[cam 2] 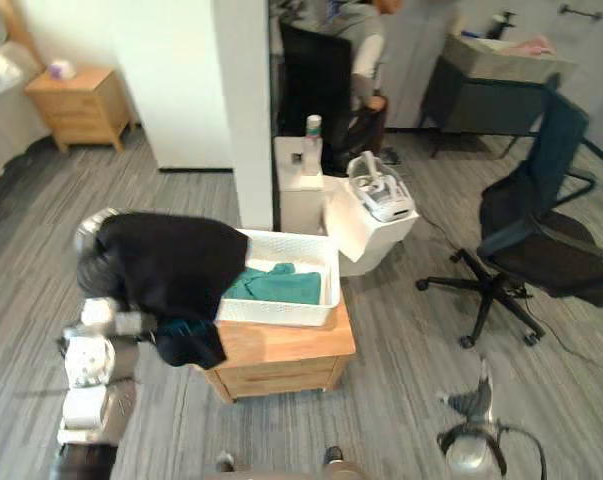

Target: Tidy the bed and pick cloth on bed and put in laundry

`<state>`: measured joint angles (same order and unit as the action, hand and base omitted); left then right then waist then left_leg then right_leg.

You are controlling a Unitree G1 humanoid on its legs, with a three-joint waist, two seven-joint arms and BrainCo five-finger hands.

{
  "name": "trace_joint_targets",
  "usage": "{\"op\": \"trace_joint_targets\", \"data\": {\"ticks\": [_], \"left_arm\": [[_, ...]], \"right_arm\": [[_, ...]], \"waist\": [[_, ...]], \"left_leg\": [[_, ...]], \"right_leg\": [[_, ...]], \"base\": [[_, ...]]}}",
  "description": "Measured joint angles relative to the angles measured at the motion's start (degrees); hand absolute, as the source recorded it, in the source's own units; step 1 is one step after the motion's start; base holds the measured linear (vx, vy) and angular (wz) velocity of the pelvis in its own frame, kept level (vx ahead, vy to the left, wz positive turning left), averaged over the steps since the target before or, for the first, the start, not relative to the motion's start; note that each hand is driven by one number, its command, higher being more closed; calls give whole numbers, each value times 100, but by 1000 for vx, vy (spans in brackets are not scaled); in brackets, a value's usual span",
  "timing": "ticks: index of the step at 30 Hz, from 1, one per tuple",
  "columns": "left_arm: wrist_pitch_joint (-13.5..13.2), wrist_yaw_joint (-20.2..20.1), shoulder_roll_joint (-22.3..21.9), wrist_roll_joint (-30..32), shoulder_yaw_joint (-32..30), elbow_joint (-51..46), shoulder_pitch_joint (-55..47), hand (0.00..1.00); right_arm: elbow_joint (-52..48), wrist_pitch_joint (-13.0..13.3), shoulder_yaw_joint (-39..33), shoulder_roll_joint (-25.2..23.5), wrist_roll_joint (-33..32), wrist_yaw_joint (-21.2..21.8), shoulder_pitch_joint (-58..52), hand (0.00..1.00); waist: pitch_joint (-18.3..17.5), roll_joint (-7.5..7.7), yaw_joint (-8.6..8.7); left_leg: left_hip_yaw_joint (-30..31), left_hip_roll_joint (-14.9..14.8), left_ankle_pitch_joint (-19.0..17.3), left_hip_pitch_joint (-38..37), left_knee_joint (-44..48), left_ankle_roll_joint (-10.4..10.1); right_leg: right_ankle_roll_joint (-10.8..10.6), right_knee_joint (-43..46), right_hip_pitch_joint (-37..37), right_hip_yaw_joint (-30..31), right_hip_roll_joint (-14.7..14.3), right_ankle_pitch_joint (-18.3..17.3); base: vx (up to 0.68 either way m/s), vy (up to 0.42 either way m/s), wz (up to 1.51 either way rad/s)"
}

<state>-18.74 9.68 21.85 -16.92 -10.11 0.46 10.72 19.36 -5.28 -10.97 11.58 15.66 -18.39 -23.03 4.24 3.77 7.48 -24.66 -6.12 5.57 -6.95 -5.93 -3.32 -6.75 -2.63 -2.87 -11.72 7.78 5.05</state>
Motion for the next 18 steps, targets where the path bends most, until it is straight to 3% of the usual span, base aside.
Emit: {"op": "trace_joint_targets", "data": {"ticks": [2,4,5,7,9,10,11,12,13,15,18], "left_arm": [[235,90,628,203,-140,860,648,100],[332,113,940,343,-135,1402,1023,100],[376,142,1169,545,-83,1859,1301,100],[470,171,1349,827,-47,2291,1526,100],[513,294,1457,1164,436,2785,1895,100],[512,331,1484,1259,618,2914,2060,100],[511,405,1616,1409,934,3135,2444,100],[518,471,1711,1531,1096,3280,2895,100],[519,541,1762,1551,1188,3326,3130,100],[511,840,1805,1705,1313,3721,3697,100],[516,1022,1863,2035,1481,4001,4212,100]], "right_arm": [[365,256,-153,-28,-271,280,-295,0],[530,416,-297,-32,-336,468,-477,0],[687,581,-380,-50,-401,625,-575,0],[905,756,-376,-87,-528,762,-626,0],[1053,996,-350,-137,-725,862,-773,0],[1111,1059,-334,-134,-797,861,-701,0],[1250,1194,-306,-152,-910,859,-470,0],[1368,1339,-243,-198,-1063,843,-293,0],[1379,1441,-218,-226,-1136,833,-231,0],[1510,1756,-169,-48,-1469,700,377,0],[1509,1974,-143,-44,-1580,681,654,0]], "waist": [[-85,4,164],[-125,13,284],[-104,-49,351],[-146,72,504],[-179,153,582],[-199,11,555],[-89,-120,524],[196,151,704],[320,336,762],[867,137,738],[1343,185,899]], "left_leg": [[-175,-97,-12,-1,-2,17],[-294,-137,-15,0,-4,22],[-374,-204,-14,17,-6,22],[-489,-209,18,24,-5,-25],[-645,-304,51,227,-2,-73],[-645,-401,45,414,-1,-66],[-734,-584,96,859,-2,-121],[-727,-456,85,969,51,-230],[-789,-332,138,1079,90,-214],[-910,-396,187,1535,436,-166],[-1115,-167,349,1547,23,82]], "right_leg": [[3,-92,19,183,-76,-2],[-1,-205,31,287,-115,-7],[180,-127,127,413,-194,33],[280,106,329,489,-191,81],[112,86,653,637,-299,-64],[-5,119,790,644,-376,-164],[354,1008,1476,755,-556,-386],[437,1574,1670,903,-442,-679],[253,1337,1659,924,-269,-620],[152,704,1897,1020,-354,-350],[142,223,1930,1210,-253,300]], "base": [[-80,-39,-50],[-45,-40,-46],[-40,-19,-40],[-59,-21,-32],[-79,-70,-30],[-87,-119,-33],[-75,-80,6],[-61,-81,30],[-72,-44,19],[-53,-1,-53],[-60,66,-34]]}}
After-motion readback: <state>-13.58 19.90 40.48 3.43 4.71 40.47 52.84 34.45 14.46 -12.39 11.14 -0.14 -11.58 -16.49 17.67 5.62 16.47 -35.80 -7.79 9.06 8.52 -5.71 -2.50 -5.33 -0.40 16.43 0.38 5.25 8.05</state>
